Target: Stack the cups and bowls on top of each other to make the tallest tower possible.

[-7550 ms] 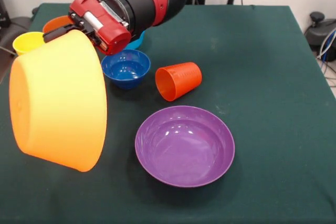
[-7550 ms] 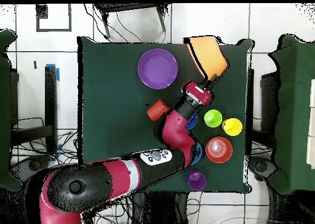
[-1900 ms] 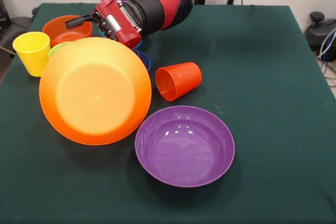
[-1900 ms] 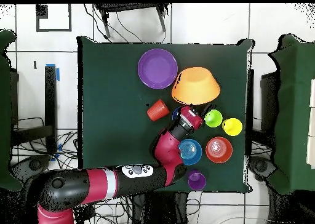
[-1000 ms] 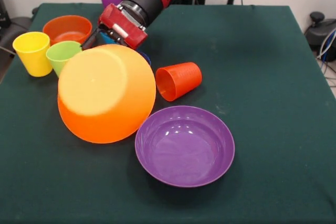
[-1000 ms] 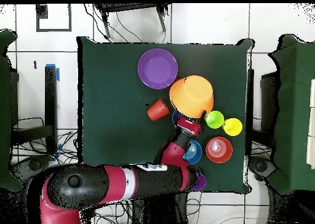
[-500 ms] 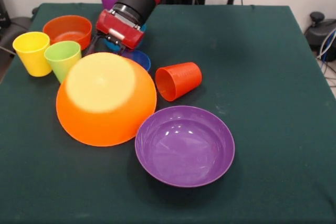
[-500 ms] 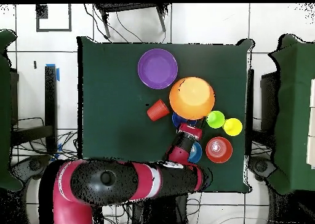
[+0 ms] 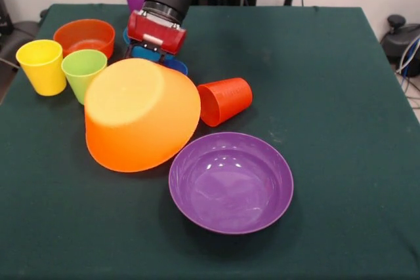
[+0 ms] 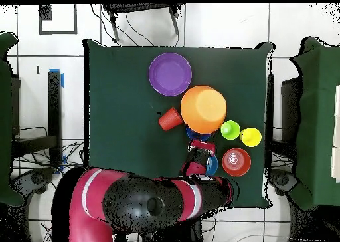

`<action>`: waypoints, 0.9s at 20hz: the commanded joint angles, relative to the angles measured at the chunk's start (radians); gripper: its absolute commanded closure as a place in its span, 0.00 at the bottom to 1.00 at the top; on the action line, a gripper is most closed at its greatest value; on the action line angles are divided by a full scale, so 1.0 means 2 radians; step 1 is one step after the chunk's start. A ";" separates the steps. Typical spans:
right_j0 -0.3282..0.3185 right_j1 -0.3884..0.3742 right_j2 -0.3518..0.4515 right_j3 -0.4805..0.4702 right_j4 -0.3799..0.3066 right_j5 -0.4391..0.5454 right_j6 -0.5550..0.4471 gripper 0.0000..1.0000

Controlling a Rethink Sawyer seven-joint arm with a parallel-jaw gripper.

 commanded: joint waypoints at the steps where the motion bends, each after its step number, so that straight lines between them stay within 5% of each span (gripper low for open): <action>1: -0.024 -0.049 0.140 -0.020 -0.101 0.134 0.104 0.00; 7: -0.056 -0.094 0.180 -0.017 -0.148 0.195 0.095 0.00; 13: -0.040 -0.095 0.180 -0.015 -0.084 0.193 0.079 0.00; 18: -0.066 -0.124 0.216 -0.016 -0.106 0.255 0.082 0.00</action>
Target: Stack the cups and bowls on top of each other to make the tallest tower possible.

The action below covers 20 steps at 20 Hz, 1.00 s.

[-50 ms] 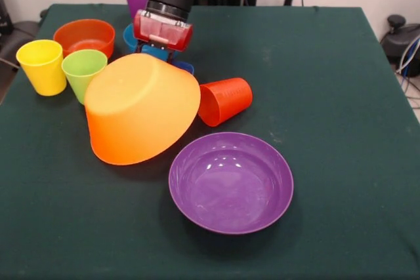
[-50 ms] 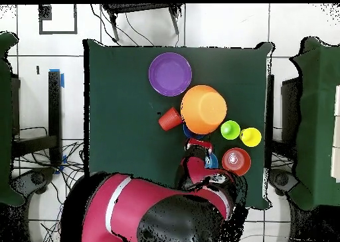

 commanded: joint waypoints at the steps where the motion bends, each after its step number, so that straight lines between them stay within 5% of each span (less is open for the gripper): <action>1: -0.017 -0.034 0.139 -0.014 -0.017 0.124 0.080 0.00; 4: -0.058 -0.096 0.189 0.004 -0.058 0.202 0.062 0.00; 8: -0.095 -0.154 0.234 0.023 -0.070 0.273 0.032 0.00; 14: -0.137 -0.179 0.279 0.027 -0.069 0.333 -0.004 0.00; 20: -0.146 -0.228 0.291 0.032 -0.060 0.398 -0.031 0.00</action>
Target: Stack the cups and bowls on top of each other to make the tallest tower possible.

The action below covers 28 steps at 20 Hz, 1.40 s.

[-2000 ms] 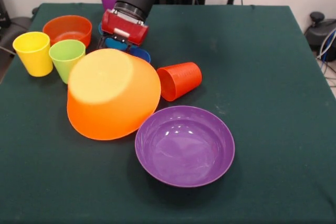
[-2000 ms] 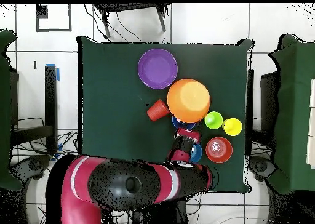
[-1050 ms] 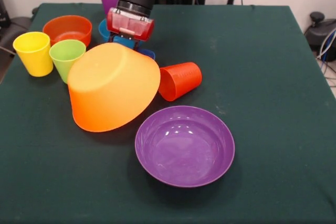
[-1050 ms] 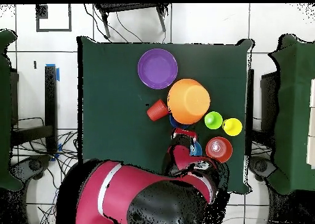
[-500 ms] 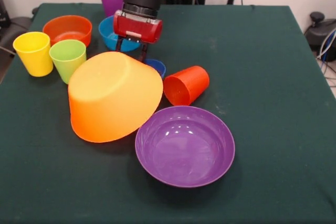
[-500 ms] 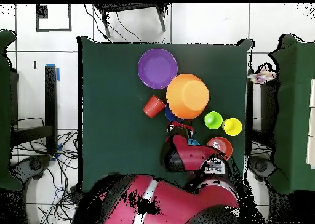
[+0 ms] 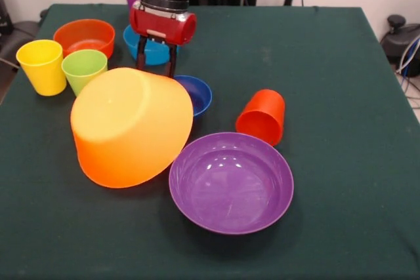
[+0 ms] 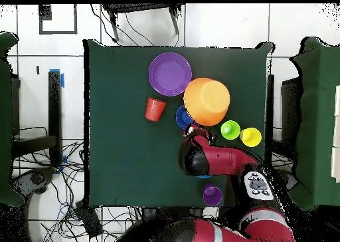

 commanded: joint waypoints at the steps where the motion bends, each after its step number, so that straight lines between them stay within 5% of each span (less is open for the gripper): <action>1: -0.006 -0.062 0.097 0.020 -0.021 0.100 -0.029 0.00; 10: 0.008 -0.001 0.078 -0.032 -0.033 0.019 0.004 0.00; 15: 0.013 0.001 0.076 -0.036 -0.027 0.029 0.004 0.00; 28: -0.033 0.034 0.116 -0.085 -0.026 0.027 -0.001 0.00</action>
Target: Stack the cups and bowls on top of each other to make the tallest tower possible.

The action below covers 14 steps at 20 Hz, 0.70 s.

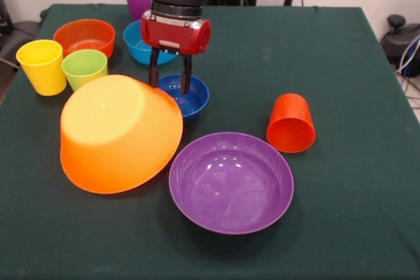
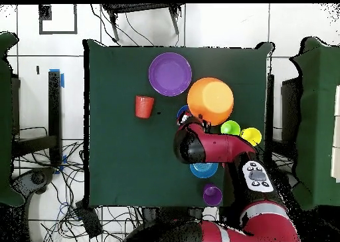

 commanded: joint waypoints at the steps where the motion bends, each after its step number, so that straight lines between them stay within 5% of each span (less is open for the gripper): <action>1: -0.028 0.041 0.072 -0.058 -0.027 0.004 -0.003 0.00; 14: -0.039 0.036 0.084 -0.059 -0.033 0.002 -0.001 0.00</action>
